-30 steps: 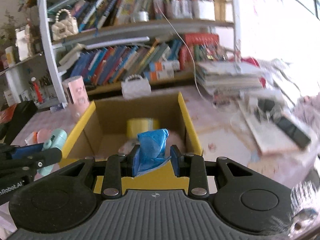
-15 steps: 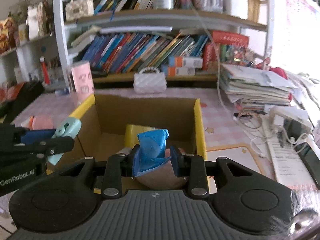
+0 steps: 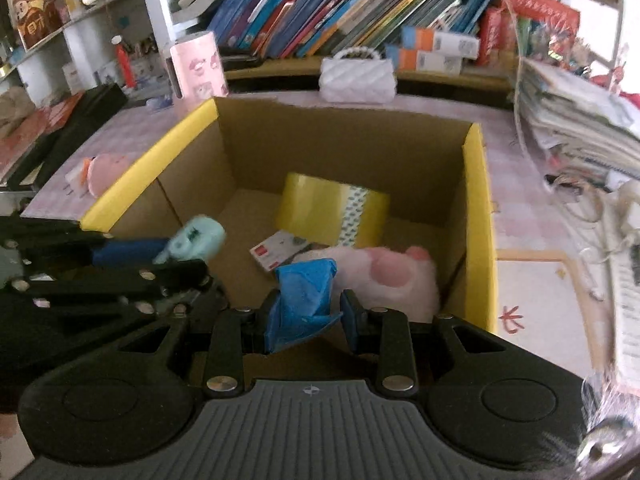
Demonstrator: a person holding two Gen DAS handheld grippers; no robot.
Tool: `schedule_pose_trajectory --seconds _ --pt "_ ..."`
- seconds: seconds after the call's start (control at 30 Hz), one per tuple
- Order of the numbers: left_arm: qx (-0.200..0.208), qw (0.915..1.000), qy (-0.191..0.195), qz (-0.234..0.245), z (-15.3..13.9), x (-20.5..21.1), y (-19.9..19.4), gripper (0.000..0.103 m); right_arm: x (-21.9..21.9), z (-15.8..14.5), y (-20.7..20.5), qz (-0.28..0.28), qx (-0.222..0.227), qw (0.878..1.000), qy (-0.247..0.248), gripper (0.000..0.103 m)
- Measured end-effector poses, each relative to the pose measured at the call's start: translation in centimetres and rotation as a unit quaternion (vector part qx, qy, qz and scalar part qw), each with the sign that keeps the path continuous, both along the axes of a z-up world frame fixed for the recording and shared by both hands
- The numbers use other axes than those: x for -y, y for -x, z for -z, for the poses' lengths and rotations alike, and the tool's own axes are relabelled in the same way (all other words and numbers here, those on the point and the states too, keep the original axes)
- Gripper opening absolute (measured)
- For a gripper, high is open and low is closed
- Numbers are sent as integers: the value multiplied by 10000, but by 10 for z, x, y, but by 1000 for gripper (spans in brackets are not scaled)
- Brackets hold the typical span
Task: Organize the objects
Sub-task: 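Lower the highlighter into the box and open the left tool while the right tool releases the blue item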
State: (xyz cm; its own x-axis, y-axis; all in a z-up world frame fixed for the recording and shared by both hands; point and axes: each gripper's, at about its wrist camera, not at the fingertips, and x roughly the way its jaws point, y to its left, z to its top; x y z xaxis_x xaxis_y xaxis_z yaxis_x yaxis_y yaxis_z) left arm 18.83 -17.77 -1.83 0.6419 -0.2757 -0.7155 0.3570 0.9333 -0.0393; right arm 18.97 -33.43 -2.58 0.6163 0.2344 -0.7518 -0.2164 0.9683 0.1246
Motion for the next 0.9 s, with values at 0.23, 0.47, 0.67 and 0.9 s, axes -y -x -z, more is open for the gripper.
schedule_pose_trajectory --seconds 0.23,0.47,0.67,0.9 --pt "48 10000 -70 -43 0 1 2 23 -1 5 -6 -67 -111 9999 -68 29" --pt "273 9996 -71 -100 -8 0 11 24 -1 6 -3 85 -33 9998 -173 30" --pt "737 9970 -4 -239 -26 -6 27 41 -1 -6 13 288 246 9990 -240 32" --pt "1313 9902 262 -391 -46 -26 57 61 -7 -30 48 797 1038 9914 40 65"
